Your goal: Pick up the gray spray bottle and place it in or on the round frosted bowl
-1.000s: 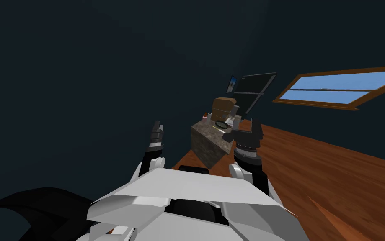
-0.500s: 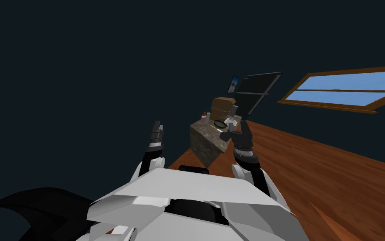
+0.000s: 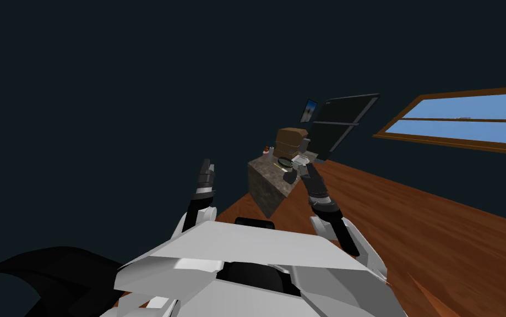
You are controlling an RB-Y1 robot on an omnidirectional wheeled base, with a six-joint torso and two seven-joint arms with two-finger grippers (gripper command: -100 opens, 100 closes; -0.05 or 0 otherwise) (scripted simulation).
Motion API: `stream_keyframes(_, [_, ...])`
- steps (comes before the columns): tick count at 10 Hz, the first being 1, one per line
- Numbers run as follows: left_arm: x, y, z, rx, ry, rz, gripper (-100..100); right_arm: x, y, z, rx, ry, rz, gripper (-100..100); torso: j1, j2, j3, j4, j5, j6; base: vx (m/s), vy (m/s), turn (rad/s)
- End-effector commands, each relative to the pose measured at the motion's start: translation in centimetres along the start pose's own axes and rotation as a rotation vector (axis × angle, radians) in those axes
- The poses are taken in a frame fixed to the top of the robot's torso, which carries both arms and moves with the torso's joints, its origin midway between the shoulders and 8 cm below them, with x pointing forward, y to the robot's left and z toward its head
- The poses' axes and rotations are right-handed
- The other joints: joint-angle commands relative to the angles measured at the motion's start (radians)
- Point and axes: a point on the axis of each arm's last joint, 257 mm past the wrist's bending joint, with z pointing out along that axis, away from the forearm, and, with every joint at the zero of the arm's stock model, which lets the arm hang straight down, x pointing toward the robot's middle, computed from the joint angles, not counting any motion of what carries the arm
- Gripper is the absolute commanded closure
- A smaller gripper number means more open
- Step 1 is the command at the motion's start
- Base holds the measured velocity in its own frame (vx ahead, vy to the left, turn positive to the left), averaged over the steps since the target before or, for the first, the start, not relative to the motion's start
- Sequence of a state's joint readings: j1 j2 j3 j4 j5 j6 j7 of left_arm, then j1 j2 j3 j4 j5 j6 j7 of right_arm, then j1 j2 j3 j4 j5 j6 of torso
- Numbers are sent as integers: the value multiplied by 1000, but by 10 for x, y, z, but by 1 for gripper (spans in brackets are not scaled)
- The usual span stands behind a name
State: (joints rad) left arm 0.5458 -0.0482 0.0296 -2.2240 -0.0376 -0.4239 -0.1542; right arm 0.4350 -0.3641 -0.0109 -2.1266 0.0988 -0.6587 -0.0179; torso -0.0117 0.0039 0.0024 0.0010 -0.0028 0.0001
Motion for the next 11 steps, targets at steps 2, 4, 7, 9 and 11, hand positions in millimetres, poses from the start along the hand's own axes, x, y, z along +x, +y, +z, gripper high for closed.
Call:
stream_keyframes(2, [0, 0, 0, 0, 0, 0, 0, 3, -23, -9, 36, 84, -77, -100, 1, 0, 0, 0, 0, 0, -73, -144, 110])
stream_keyframes(4, [0, 0, 0, 0, 0, 0, 0, 5, -43, -17, 69, 154, -138, -100, 1, -1, 0, 0, 0, 0, -66, -139, 125])
stream_keyframes(7, [0, 0, 0, 0, 0, 0, 0, 5, -77, -33, 128, 261, -230, -100, 3, -1, -1, 0, 1, 0, -70, -110, 154])
stream_keyframes(9, [0, 0, 0, 0, 0, 0, 0, 3, -100, -46, 171, 344, -296, -100, 5, -3, -2, -1, 1, 0, -40, -64, 165])
stream_keyframes(11, [0, 0, 0, 0, 0, 0, 0, 0, -116, -56, 204, 400, -338, -100, 8, -5, -3, -1, 2, 0, -16, -25, 61])
